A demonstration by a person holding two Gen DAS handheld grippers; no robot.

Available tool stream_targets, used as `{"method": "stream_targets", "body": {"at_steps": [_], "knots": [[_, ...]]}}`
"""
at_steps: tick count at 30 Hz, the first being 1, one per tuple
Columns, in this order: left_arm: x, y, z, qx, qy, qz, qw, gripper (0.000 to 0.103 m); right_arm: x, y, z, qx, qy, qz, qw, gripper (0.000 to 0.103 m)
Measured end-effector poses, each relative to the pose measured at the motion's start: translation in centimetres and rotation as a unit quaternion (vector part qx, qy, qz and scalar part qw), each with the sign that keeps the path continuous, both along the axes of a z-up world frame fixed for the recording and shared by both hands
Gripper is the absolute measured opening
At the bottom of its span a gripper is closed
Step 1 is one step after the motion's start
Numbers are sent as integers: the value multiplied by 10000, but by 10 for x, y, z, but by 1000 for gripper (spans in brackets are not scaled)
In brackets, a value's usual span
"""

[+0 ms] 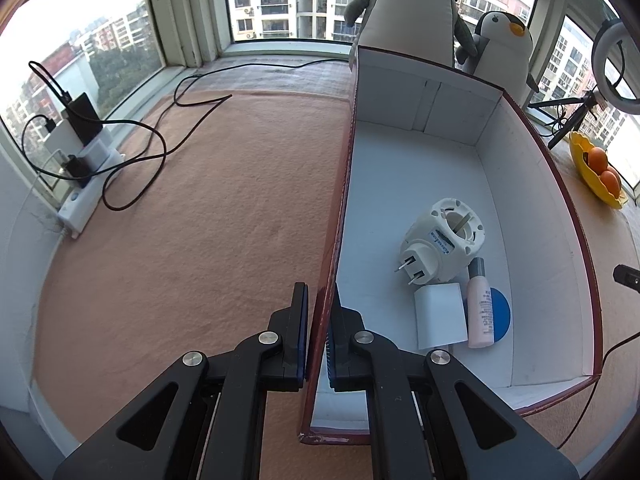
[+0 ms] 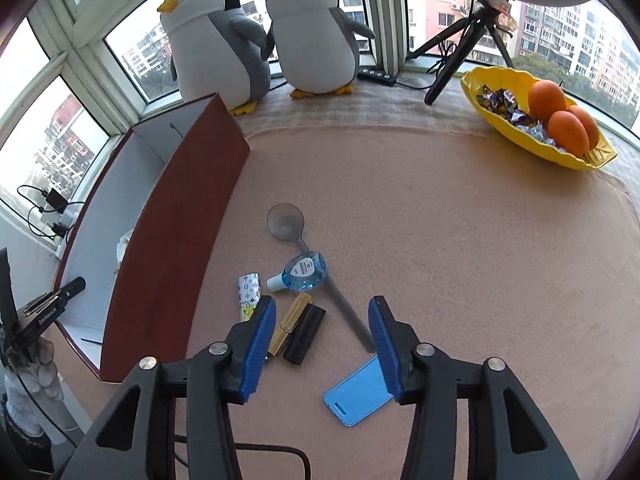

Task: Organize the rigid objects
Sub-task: 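Move the right tool to the black cylinder and grasp it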

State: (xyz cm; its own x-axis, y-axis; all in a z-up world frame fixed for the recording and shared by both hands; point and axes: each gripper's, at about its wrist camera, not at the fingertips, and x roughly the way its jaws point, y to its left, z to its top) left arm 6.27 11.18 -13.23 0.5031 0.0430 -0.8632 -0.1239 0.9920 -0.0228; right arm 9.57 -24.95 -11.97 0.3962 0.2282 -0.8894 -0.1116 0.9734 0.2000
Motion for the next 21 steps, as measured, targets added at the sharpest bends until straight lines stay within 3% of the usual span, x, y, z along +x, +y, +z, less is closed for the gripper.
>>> {"method": "stream_targets", "body": {"at_steps": [13, 21], "knots": [[-1, -2, 0, 59, 37, 54, 10000, 6, 5, 11, -50, 345, 798, 1, 9962, 24], [-3, -2, 0, 81, 62, 123, 9999, 6, 11, 20, -65, 209, 955, 100, 9952, 19]]}}
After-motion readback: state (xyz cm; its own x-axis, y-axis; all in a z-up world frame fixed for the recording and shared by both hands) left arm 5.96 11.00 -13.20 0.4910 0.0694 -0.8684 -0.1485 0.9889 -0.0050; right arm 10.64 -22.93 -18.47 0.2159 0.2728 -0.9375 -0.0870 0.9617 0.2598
